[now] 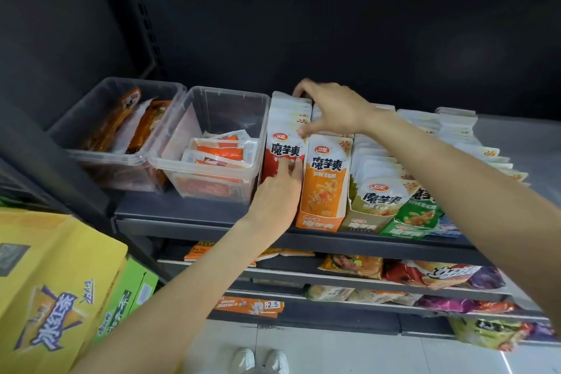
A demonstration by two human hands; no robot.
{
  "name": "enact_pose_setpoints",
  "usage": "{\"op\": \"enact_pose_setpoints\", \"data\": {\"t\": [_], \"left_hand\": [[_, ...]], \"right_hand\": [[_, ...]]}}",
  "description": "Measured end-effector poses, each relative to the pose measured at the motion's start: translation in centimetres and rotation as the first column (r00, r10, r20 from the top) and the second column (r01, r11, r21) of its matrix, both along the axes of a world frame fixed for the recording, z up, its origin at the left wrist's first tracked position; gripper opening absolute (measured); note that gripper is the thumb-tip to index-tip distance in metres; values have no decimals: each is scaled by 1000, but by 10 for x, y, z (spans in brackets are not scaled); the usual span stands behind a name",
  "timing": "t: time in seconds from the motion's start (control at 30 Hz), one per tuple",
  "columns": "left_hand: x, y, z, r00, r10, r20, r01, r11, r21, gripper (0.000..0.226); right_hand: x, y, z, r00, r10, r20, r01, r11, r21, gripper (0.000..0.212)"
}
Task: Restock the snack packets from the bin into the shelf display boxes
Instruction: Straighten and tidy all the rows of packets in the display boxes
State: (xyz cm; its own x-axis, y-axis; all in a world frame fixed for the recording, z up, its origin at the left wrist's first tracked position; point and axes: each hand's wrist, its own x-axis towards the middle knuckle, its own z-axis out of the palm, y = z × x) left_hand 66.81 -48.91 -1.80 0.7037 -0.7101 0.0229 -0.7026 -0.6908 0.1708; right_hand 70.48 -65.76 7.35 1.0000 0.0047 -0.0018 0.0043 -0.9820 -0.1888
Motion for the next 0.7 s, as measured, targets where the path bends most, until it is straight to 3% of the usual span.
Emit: {"op": "enact_pose_setpoints", "data": {"t": [0.17,0.23,0.33,0.4,0.47,0.53,0.6,0.7], "left_hand": [[-10,8,16,997,-55,51,55,998,15,60],[-3,15,37,993,-35,116,57,981,-186,56],[30,29,74,991,47,122,25,844,-535,52],[60,27,81,998,15,-61,-48,811,-583,67],[85,16,79,942,-61,-329,-111,870,-481,87],[97,3,74,858,-84,-507,-135,915,-380,98],[100,-6,70,805,-125,-579,-124,920,-372,98],[97,-13,64,780,-160,-605,-119,911,-395,94]], "right_hand": [[-2,0,5,999,19,-51,-19,1000,14,77],[-10,-4,11,1000,2,-10,-1,1000,13,78],[-29,-6,17,971,-98,219,67,987,144,58],[-40,0,14,955,-155,252,113,978,174,54],[-40,7,3,973,-127,193,136,990,-36,62],[-33,14,-6,989,-124,76,139,961,-238,72],[-24,19,-11,984,-177,-18,163,939,-302,78],[-17,25,-17,973,-216,-87,186,945,-269,86]]}}
